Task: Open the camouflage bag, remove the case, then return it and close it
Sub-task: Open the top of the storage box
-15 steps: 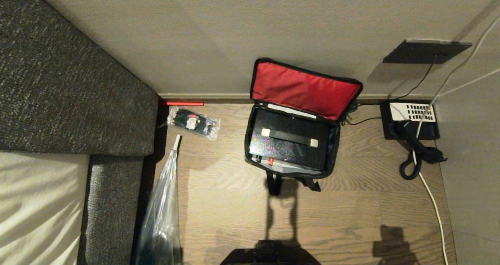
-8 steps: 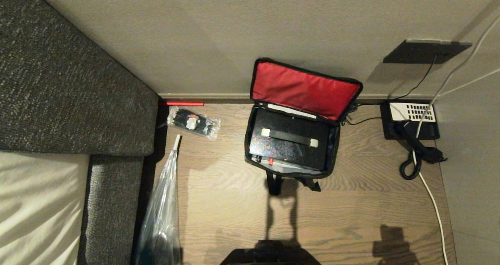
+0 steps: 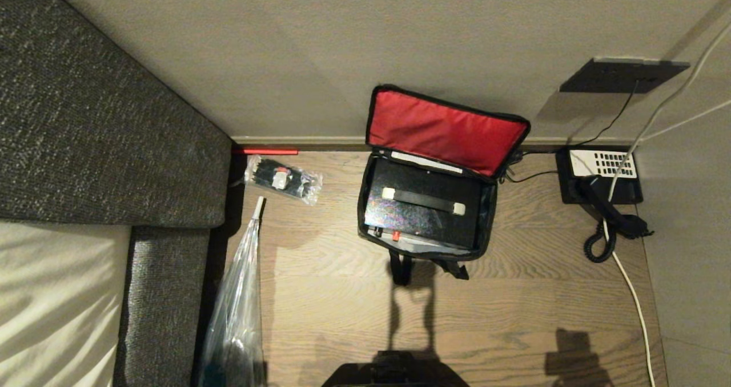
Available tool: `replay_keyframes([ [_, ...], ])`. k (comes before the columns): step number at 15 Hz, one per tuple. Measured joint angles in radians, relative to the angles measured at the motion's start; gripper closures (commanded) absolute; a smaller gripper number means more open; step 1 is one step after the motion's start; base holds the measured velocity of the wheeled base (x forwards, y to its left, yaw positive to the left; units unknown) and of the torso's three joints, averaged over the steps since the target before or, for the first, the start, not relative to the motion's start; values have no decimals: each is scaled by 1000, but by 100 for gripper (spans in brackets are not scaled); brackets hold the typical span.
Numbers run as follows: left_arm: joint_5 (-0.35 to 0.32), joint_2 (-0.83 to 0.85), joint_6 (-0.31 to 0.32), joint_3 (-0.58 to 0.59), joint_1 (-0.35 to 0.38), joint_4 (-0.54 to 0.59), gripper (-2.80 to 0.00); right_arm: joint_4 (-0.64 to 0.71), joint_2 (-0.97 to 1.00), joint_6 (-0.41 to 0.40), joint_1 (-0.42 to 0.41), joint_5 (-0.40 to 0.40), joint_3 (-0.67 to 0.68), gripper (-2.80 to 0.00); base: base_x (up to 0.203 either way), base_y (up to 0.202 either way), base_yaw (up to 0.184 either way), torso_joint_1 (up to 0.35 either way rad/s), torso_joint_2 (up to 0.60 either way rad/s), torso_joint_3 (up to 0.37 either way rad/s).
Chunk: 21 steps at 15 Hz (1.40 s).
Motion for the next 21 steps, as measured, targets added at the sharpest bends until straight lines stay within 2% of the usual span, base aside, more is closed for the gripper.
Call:
replay_keyframes([
  [21, 0, 0, 0, 0, 0, 0, 0, 22, 2, -5, 0, 1, -22, 0, 0, 0, 0, 0, 0, 0],
])
